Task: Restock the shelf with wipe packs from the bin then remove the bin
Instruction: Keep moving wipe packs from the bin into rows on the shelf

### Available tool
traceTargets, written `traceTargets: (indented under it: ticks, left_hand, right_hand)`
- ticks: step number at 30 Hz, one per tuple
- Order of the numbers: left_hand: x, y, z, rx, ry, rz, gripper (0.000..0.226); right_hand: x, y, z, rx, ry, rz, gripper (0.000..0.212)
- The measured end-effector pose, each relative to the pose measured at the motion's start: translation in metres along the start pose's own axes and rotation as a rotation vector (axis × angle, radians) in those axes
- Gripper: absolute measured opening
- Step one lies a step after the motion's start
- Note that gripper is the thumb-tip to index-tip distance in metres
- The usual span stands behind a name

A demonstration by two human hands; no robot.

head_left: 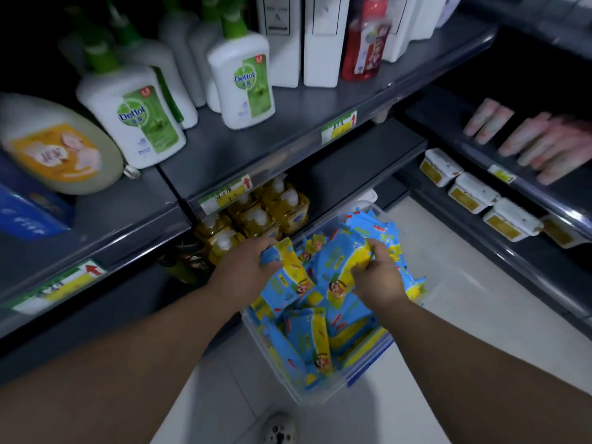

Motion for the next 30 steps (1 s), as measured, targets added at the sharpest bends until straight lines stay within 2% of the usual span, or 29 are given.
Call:
traceTargets:
  ticks: [5, 8, 12, 14, 16, 22, 25, 30]
  left_hand:
    - [-0.043, -0.039, -0.034, -0.09, 0.043, -0.017, 0.039]
    - [-0.067, -0.071, -0.058, -0.197, 0.007, -0.05, 0.035]
    - [-0.097, -0.126, -0.088, -0.325, -0.281, -0.101, 0.026]
    - [-0.113, -0.153, -0.103, -0.356, -0.414, -0.079, 0.033]
    - [-0.131, -0.179, -0.121, -0.393, -0.448, -0.017, 0.037]
    - [-0.156, -0.241, -0.184, -0.502, -0.584, 0.054, 0.026]
    - [-0.162, -0.262, -0.221, -0.561, -0.642, 0.129, 0.029]
    - [-0.142, -0.285, -0.29, -0.617, -0.611, 0.149, 0.027]
  right_hand:
    - [0.039, -0.039, -0.062, -0.082, 0.241, -0.06, 0.038]
    - [0.056, -0.07, -0.093, -0.065, 0.432, -0.081, 0.034]
    - [0.086, -0.123, -0.126, 0.071, 0.72, -0.101, 0.034]
    - [0.107, -0.153, -0.134, 0.175, 0.795, -0.133, 0.031]
    - [0.128, -0.18, -0.14, 0.254, 0.824, -0.163, 0.03]
    - [0.182, -0.227, -0.135, 0.356, 0.868, -0.189, 0.026]
    - [0.218, -0.247, -0.125, 0.394, 0.831, -0.283, 0.04]
    - [0.294, -0.287, -0.087, 0.485, 0.634, -0.495, 0.089]
Point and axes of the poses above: each hand's wrist, its own y-axis towards the middle knuckle, its own z-axis out of the palm, x = y × z, the point moved 10 cm from there along y, towards the middle knuckle, and after that the axes turned 5 degrees about y, right-handed, at the moved point
